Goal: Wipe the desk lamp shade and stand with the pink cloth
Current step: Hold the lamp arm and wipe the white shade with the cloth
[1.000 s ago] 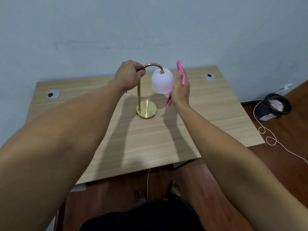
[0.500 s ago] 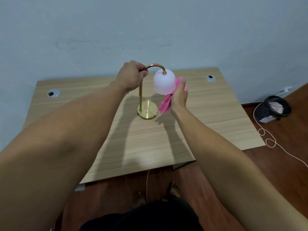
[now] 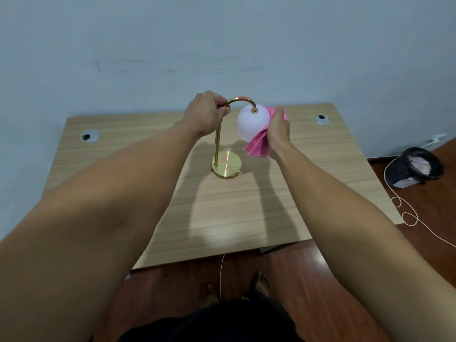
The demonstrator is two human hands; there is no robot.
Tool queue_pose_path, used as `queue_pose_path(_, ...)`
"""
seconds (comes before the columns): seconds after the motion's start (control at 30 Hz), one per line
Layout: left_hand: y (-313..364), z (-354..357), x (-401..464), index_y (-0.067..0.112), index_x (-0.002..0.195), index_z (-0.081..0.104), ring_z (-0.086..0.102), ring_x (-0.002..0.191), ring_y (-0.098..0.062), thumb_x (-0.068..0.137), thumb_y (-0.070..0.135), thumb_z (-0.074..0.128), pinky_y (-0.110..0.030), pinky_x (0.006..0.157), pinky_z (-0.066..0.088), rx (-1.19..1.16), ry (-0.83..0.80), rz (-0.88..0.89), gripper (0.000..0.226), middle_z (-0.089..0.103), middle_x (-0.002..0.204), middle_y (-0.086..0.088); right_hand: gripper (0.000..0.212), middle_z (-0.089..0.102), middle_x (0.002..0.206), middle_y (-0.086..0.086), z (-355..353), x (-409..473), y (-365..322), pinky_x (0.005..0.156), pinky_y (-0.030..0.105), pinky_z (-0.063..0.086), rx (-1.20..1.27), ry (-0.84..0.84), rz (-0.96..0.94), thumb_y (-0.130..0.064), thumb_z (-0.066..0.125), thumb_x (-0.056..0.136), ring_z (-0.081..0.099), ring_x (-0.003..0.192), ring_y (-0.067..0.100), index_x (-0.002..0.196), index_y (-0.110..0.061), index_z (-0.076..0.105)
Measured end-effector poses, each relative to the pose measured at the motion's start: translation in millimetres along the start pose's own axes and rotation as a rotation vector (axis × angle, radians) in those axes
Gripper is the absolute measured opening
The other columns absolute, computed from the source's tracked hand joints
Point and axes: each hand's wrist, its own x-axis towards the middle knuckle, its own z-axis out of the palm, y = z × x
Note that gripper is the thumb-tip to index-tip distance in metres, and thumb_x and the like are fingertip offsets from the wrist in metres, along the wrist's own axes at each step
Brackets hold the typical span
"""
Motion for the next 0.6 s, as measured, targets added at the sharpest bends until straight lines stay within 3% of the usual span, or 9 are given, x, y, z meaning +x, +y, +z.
queue_pose_path(0.07,-1,0,1,0.016,0.093,0.077,0.055,0.073,-0.025,0.095,0.027,0.062,-0.036,0.072,0.049,-0.005,0.0,-0.002,0.018,0.068,0.077,-0.012,0.055,0.076,0.122,0.007,3,-3,-3,0.095,0.045,0.062,-0.016,0.014,-0.098,-0.053,0.033,0.109,0.073,0.111,0.03,0.119,-0.018,0.075)
queue_pose_path(0.13,-1,1,1,0.017,0.091,0.077,0.055,0.072,-0.024,0.095,0.027,0.062,-0.035,0.072,0.049,-0.005,-0.002,-0.004,0.018,0.067,0.075,-0.011,0.055,0.077,0.121,-0.009,11,-16,-5,0.09,0.033,0.061,-0.122,-0.02,-0.289,-0.054,0.03,0.107,0.072,0.107,0.015,0.118,-0.03,0.079)
queue_pose_path(0.2,-1,1,1,0.016,0.09,0.077,0.054,0.071,-0.024,0.095,0.028,0.062,-0.038,0.072,0.051,0.003,-0.005,-0.001,0.019,0.069,0.077,-0.014,0.056,0.077,0.113,-0.011,16,-18,-4,0.094,0.032,0.055,-0.196,-0.068,-0.383,-0.053,0.028,0.108,0.069,0.106,0.013,0.114,-0.034,0.08)
queue_pose_path(0.27,-1,1,1,0.015,0.089,0.077,0.054,0.071,-0.025,0.095,0.027,0.062,-0.039,0.073,0.052,0.006,-0.007,0.003,0.019,0.066,0.074,-0.013,0.056,0.077,0.112,-0.001,15,-11,-2,0.097,0.039,0.057,-0.133,-0.079,-0.339,-0.049,0.028,0.111,0.07,0.109,0.024,0.114,-0.03,0.08)
queue_pose_path(0.33,-1,1,1,0.015,0.09,0.077,0.054,0.071,-0.025,0.095,0.027,0.062,-0.039,0.073,0.052,0.009,-0.005,0.004,0.02,0.061,0.069,-0.007,0.051,0.076,0.116,0.01,8,-2,-2,0.087,0.043,0.063,-0.007,-0.047,-0.147,-0.047,0.031,0.111,0.072,0.107,0.033,0.121,-0.022,0.075)
queue_pose_path(0.43,-3,1,3,0.013,0.089,0.076,0.052,0.069,-0.025,0.095,0.029,0.062,-0.039,0.071,0.051,0.009,-0.012,-0.006,0.022,0.059,0.069,-0.005,0.046,0.074,0.103,0.008,0,0,7,0.066,0.031,0.057,0.058,0.014,0.023,-0.042,0.037,0.108,0.071,0.098,0.032,0.123,-0.015,0.07)
queue_pose_path(0.5,-4,1,3,0.012,0.088,0.075,0.051,0.068,-0.025,0.095,0.029,0.062,-0.037,0.068,0.048,0.005,-0.015,-0.009,0.022,0.057,0.066,-0.005,0.045,0.075,0.11,0.006,3,-8,17,0.073,0.036,0.06,0.028,0.094,-0.109,-0.047,0.036,0.105,0.072,0.103,0.033,0.12,-0.026,0.073)
queue_pose_path(0.57,-5,2,4,0.012,0.086,0.075,0.049,0.067,-0.025,0.094,0.028,0.062,-0.034,0.067,0.044,0.001,-0.015,-0.01,0.022,0.053,0.062,-0.002,0.041,0.07,0.134,0.003,5,-22,31,0.096,0.047,0.059,-0.072,0.14,-0.428,-0.046,0.034,0.109,0.067,0.122,0.031,0.132,-0.039,0.067)
queue_pose_path(0.6,-4,1,4,0.012,0.086,0.075,0.049,0.067,-0.024,0.094,0.028,0.062,-0.033,0.066,0.043,0.0,-0.016,-0.013,0.022,0.052,0.061,-0.001,0.043,0.062,0.148,0.001,6,-26,41,0.11,0.048,0.051,-0.165,0.114,-0.621,-0.04,0.034,0.111,0.059,0.136,0.027,0.144,-0.033,0.061)
